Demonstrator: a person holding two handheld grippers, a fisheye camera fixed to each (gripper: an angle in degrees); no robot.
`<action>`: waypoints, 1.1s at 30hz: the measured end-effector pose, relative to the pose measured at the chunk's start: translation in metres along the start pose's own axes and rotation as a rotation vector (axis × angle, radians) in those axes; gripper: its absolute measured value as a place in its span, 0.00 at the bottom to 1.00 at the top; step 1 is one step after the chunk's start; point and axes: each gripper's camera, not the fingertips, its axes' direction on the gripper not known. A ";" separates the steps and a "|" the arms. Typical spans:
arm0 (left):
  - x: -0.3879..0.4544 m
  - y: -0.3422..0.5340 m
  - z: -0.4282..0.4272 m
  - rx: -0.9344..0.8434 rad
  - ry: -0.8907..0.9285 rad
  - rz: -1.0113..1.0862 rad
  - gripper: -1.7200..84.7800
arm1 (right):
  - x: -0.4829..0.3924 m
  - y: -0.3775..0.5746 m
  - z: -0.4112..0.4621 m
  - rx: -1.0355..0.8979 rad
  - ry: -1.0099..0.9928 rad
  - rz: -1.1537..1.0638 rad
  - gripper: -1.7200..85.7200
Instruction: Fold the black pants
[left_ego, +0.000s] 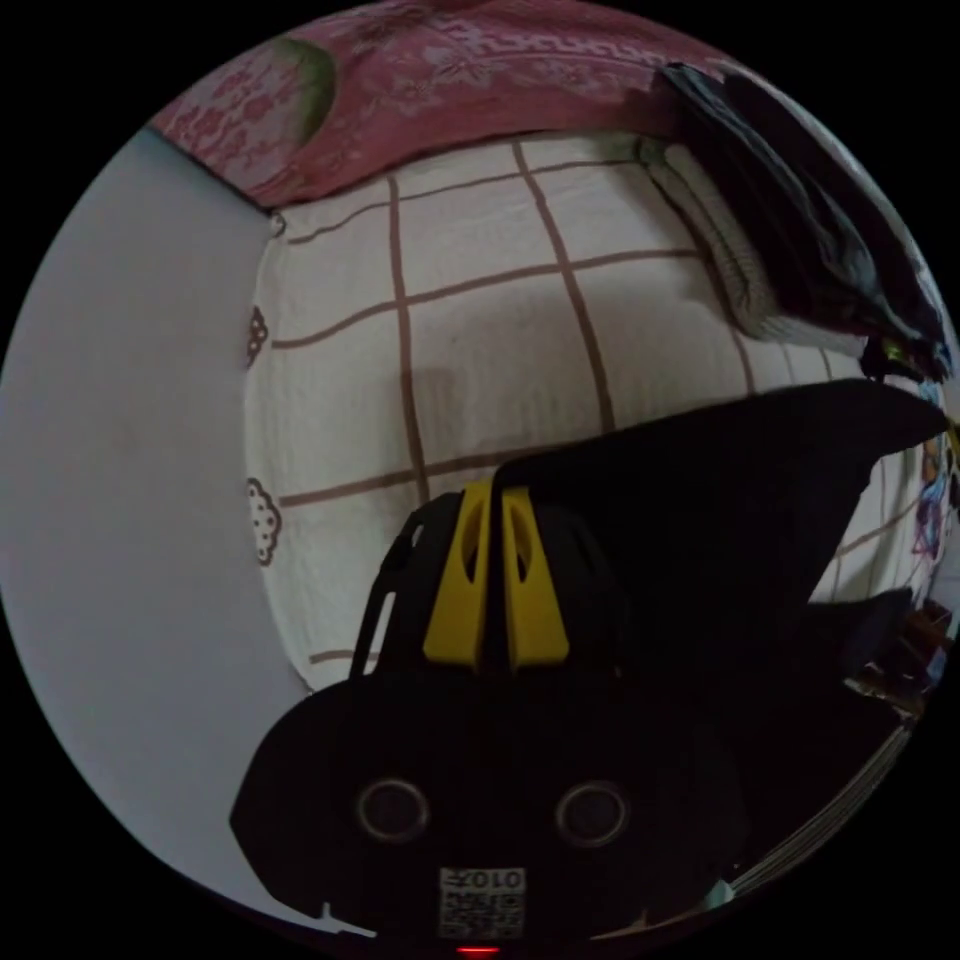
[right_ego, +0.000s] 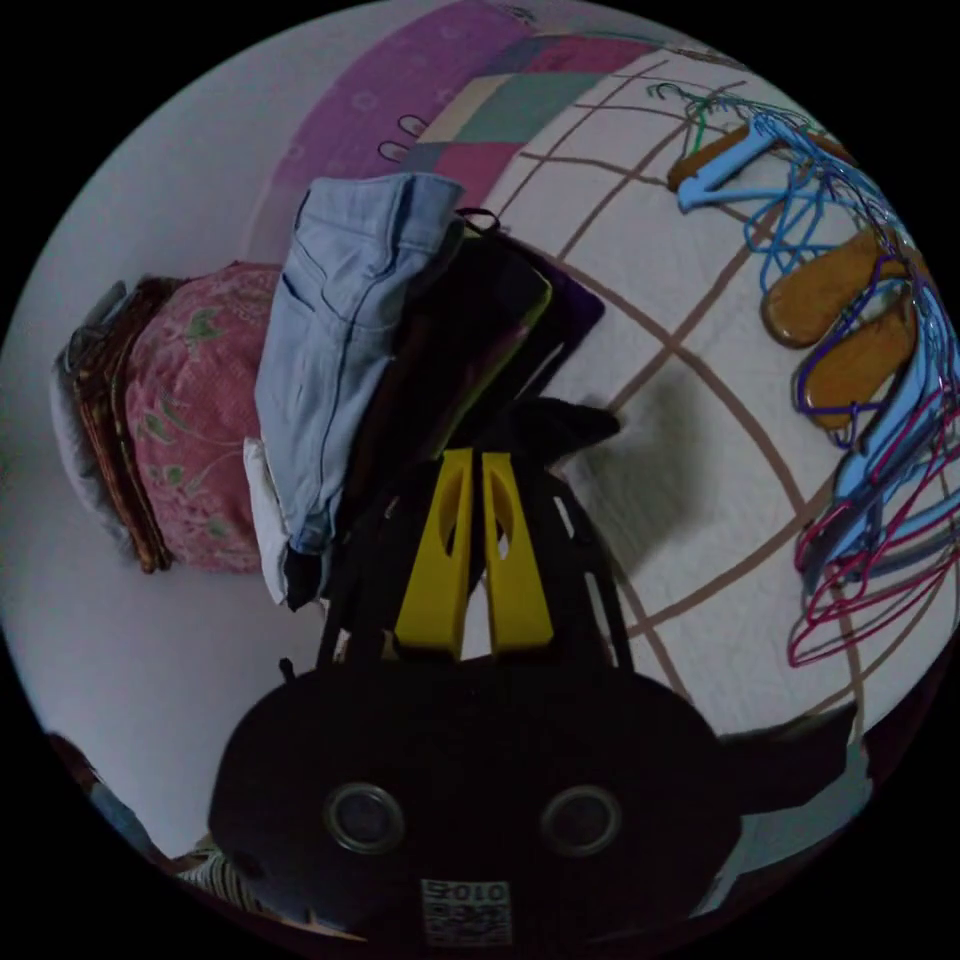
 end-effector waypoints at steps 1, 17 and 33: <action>-0.002 0.003 -0.002 0.006 -0.024 0.010 0.02 | -0.001 0.002 -0.001 0.021 0.025 -0.013 0.06; -0.064 0.168 -0.009 0.380 0.206 -0.085 0.02 | 0.042 0.116 -0.115 0.072 0.079 -0.422 0.06; -0.077 0.301 -0.019 0.435 0.115 0.034 0.02 | 0.136 0.209 -0.170 0.073 0.008 -0.564 0.06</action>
